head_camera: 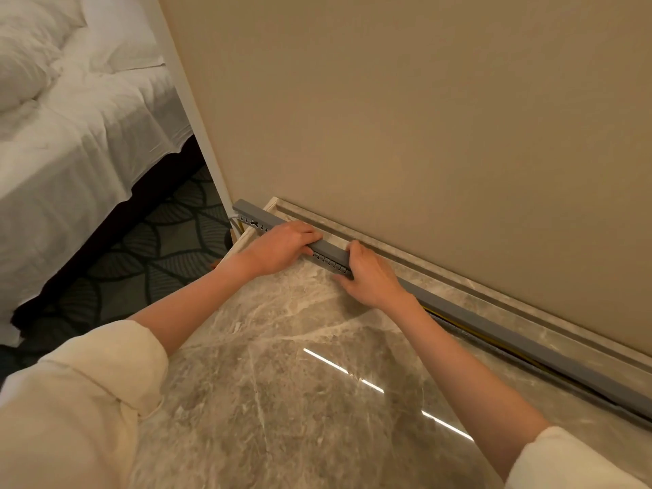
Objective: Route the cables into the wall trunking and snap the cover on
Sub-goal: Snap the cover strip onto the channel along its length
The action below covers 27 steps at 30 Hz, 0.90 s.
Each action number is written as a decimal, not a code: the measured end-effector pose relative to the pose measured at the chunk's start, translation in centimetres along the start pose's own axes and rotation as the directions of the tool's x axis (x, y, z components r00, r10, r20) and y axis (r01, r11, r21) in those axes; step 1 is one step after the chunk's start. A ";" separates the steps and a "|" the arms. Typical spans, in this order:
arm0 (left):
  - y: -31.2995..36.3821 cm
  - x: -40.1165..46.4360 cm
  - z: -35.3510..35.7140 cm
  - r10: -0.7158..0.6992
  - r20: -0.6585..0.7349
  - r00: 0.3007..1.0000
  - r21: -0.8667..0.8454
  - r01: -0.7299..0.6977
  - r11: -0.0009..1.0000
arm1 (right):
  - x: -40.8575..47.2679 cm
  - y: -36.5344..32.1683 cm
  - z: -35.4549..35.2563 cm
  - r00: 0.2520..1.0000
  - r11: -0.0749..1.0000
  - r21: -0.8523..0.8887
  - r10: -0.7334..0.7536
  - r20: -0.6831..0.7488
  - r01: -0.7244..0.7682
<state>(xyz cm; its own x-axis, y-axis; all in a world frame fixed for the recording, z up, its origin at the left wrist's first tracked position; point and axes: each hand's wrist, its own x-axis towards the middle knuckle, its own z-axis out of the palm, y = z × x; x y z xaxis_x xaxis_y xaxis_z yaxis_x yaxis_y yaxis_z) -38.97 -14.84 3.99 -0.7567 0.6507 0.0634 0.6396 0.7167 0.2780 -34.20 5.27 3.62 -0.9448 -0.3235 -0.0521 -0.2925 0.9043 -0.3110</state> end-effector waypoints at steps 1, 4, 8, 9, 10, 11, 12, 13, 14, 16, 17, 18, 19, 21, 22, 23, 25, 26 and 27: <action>0.0 -0.1 0.1 -0.006 -0.011 1.000 -0.013 0.006 1.000 | 0.6 -0.3 0.2 1.000 0.999 -0.031 -0.021 0.010 0.021; -0.1 -0.4 0.5 -0.019 -0.057 0.998 -0.033 0.017 0.999 | 2.1 -1.0 1.0 0.997 0.989 -0.126 -0.075 0.024 0.077; -0.2 -0.6 0.6 0.001 -0.100 0.995 -0.051 -0.006 0.999 | 3.7 -1.0 1.4 0.998 0.987 -0.144 -0.069 0.014 0.070; -0.2 -0.6 0.5 0.000 -0.095 0.996 -0.052 -0.005 0.999 | 3.9 -0.9 1.5 0.998 0.988 -0.143 -0.058 0.010 0.059; -0.3 -0.5 0.4 -0.003 -0.081 0.997 -0.054 -0.001 0.999 | 4.1 -0.9 1.6 0.999 0.989 -0.143 -0.047 0.011 0.048; -0.5 -0.4 0.2 -0.005 -0.060 0.998 -0.059 0.001 0.998 | 4.2 -1.0 1.7 0.999 0.989 -0.141 -0.040 0.013 0.041; -0.6 -0.3 0.1 -0.005 -0.031 0.999 -0.067 0.003 0.998 | 4.2 -0.9 1.9 0.999 0.990 -0.135 -0.037 0.018 0.039; -0.7 -0.2 -0.1 -0.004 -0.001 1.000 -0.074 0.004 0.997 | 4.3 -0.9 1.9 0.999 0.991 -0.126 -0.038 0.027 0.041; -0.9 -0.1 -0.4 -0.003 0.028 1.000 -0.075 0.005 0.997 | 4.4 -0.8 2.0 0.998 0.992 -0.116 -0.040 0.039 0.044; -1.4 0.0 -1.0 -0.009 0.070 0.997 -0.058 0.013 0.998 | 4.4 -0.7 1.9 0.997 0.993 -0.106 -0.045 0.060 0.051; -1.7 -0.1 -1.2 -0.018 0.078 0.997 -0.048 0.022 0.999 | 4.4 -0.7 1.9 0.997 0.993 -0.107 -0.049 0.064 0.056; -2.0 -0.3 -1.5 -0.028 0.080 0.996 -0.039 0.031 0.999 | 4.4 -0.7 2.0 0.996 0.992 -0.112 -0.054 0.065 0.061; -2.4 -0.5 -1.8 -0.038 0.081 0.996 -0.031 0.041 0.999 | 4.4 -0.7 2.1 0.996 0.991 -0.117 -0.058 0.066 0.066; -3.4 -0.8 -2.4 -0.062 0.081 0.995 -0.012 0.063 0.998 | 4.3 -0.7 2.2 0.996 0.989 -0.127 -0.066 0.062 0.073; -3.9 -1.0 -2.8 -0.076 0.085 0.993 0.001 0.077 0.997 | 4.3 -0.8 2.2 0.996 0.988 -0.132 -0.068 0.059 0.075; -4.4 -1.1 -3.1 -0.091 0.092 0.992 0.017 0.090 0.996 | 4.3 -0.8 2.2 0.996 0.988 -0.136 -0.069 0.056 0.076; -5.0 -1.3 -3.4 -0.102 0.099 0.990 0.065 0.095 0.993 | 4.3 -0.8 2.3 0.996 0.986 -0.147 -0.074 0.047 0.081; -5.1 -1.5 -3.3 -0.092 0.092 0.992 0.093 0.083 0.992 | 4.3 -0.9 2.3 0.996 0.985 -0.153 -0.078 0.041 0.084; -5.1 -1.7 -3.1 -0.072 0.074 0.995 0.121 0.063 0.991 | 4.3 -1.0 2.4 0.996 0.984 -0.155 -0.080 0.033 0.084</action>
<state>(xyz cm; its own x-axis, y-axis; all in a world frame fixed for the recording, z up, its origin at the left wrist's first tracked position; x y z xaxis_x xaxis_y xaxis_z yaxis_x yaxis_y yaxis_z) -41.43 -20.37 5.48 -0.7888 0.6140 -0.0276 0.6024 0.7812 0.1637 -37.56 2.28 1.42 -0.9130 -0.4039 -0.0581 -0.3905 0.9061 -0.1630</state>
